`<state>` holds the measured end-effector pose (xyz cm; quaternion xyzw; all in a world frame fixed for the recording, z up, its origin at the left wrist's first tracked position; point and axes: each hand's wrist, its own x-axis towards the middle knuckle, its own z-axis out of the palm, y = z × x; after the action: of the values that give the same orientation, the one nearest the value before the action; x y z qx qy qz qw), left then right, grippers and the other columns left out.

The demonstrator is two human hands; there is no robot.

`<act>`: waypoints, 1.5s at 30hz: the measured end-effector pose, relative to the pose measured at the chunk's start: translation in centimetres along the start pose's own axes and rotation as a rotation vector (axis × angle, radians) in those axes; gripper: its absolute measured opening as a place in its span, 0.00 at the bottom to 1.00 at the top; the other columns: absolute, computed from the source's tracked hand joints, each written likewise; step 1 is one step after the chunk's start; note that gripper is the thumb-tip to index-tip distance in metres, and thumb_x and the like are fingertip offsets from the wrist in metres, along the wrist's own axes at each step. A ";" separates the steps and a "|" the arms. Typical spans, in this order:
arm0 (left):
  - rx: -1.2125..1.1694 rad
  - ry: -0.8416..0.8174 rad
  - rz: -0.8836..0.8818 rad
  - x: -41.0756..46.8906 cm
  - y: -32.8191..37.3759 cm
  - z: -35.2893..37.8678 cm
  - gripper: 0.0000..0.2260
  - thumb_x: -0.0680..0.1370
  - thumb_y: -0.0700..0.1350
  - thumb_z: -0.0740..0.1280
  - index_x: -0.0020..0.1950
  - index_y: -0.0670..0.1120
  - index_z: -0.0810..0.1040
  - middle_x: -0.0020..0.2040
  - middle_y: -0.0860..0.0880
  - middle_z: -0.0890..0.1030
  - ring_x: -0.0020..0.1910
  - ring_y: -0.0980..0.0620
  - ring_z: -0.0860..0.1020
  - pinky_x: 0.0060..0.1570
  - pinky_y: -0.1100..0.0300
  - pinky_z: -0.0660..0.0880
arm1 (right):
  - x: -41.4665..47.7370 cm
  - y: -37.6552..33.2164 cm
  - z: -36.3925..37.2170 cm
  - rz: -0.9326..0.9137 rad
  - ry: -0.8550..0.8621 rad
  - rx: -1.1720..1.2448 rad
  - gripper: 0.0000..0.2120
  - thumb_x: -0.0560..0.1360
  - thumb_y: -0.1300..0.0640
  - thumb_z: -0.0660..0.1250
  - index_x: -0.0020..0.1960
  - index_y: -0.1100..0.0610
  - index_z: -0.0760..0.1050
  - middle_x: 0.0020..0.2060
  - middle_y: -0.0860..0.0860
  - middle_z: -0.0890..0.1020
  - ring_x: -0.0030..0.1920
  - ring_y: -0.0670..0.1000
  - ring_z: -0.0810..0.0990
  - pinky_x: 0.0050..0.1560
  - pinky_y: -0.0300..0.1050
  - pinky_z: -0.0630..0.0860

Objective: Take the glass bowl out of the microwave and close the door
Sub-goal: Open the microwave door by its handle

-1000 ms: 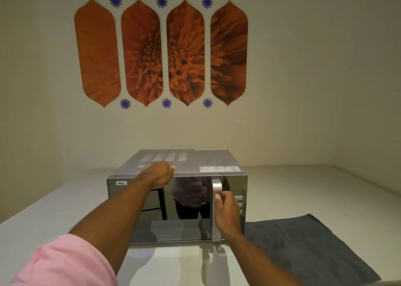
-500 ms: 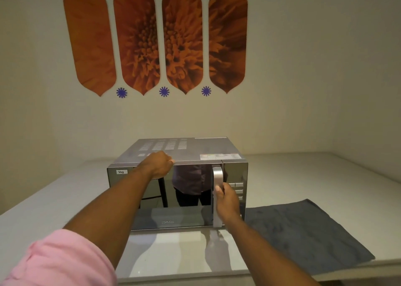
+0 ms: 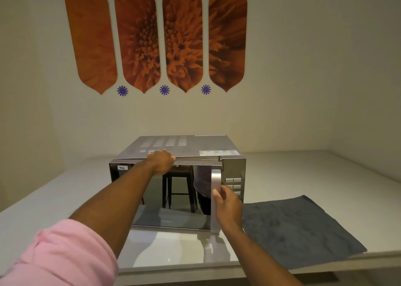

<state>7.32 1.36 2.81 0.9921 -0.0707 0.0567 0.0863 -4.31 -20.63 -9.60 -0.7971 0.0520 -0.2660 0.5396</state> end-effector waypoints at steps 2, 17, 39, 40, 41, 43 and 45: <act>0.044 0.029 -0.035 -0.4 0.1 0.5 0.25 0.89 0.52 0.48 0.77 0.39 0.71 0.80 0.37 0.69 0.80 0.35 0.65 0.81 0.39 0.58 | -0.4 -0.6 -0.6 -0.006 0.052 0.069 0.19 0.78 0.51 0.69 0.67 0.53 0.73 0.57 0.48 0.79 0.57 0.50 0.79 0.47 0.37 0.76; -0.017 0.037 -0.031 -5.4 -1.4 0.5 0.29 0.89 0.53 0.46 0.87 0.37 0.52 0.88 0.36 0.48 0.88 0.38 0.47 0.85 0.42 0.45 | 0.4 -7.9 -5.3 -0.728 -0.350 -0.455 0.15 0.82 0.43 0.55 0.52 0.49 0.78 0.47 0.45 0.82 0.47 0.43 0.79 0.48 0.39 0.77; -0.073 -0.068 -0.133 -14.0 -6.1 -3.3 0.18 0.88 0.49 0.55 0.72 0.41 0.74 0.72 0.39 0.77 0.67 0.42 0.77 0.70 0.48 0.72 | -12.8 -10.9 -2.4 -0.818 -0.482 -0.180 0.28 0.77 0.33 0.57 0.73 0.44 0.70 0.71 0.35 0.68 0.67 0.23 0.52 0.71 0.30 0.48; -0.064 -0.057 -0.122 -14.4 -6.3 -3.5 0.19 0.88 0.49 0.55 0.72 0.41 0.75 0.72 0.39 0.77 0.68 0.42 0.77 0.70 0.48 0.72 | -13.2 -11.1 -2.0 -0.814 -0.494 -0.167 0.29 0.77 0.32 0.56 0.73 0.43 0.70 0.71 0.36 0.69 0.70 0.26 0.55 0.74 0.33 0.51; -0.051 -0.046 -0.110 -15.0 -6.5 -3.8 0.19 0.88 0.49 0.54 0.71 0.40 0.76 0.72 0.39 0.77 0.68 0.42 0.77 0.70 0.48 0.72 | -13.7 -11.4 -1.7 -0.809 -0.508 -0.154 0.30 0.76 0.31 0.55 0.73 0.43 0.70 0.72 0.36 0.70 0.71 0.29 0.58 0.75 0.37 0.55; -0.018 -0.040 -0.100 -15.7 -6.9 -4.5 0.18 0.87 0.48 0.55 0.65 0.40 0.81 0.67 0.40 0.81 0.64 0.42 0.79 0.67 0.49 0.73 | -14.6 -12.0 -1.0 -0.811 -0.549 -0.139 0.30 0.76 0.30 0.55 0.74 0.42 0.69 0.72 0.35 0.69 0.72 0.31 0.59 0.74 0.37 0.56; 0.018 -0.024 -0.131 -16.2 -7.6 -5.2 0.15 0.86 0.46 0.57 0.48 0.43 0.81 0.52 0.43 0.84 0.54 0.42 0.79 0.57 0.51 0.74 | -15.6 -12.8 -0.4 -0.843 -0.590 -0.140 0.30 0.77 0.31 0.56 0.74 0.42 0.68 0.73 0.35 0.68 0.70 0.29 0.57 0.71 0.31 0.51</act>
<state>-8.01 11.86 4.61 0.9960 -0.0060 0.0396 0.0802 -20.45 -9.94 -3.86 -0.8240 -0.4104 -0.2200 0.3227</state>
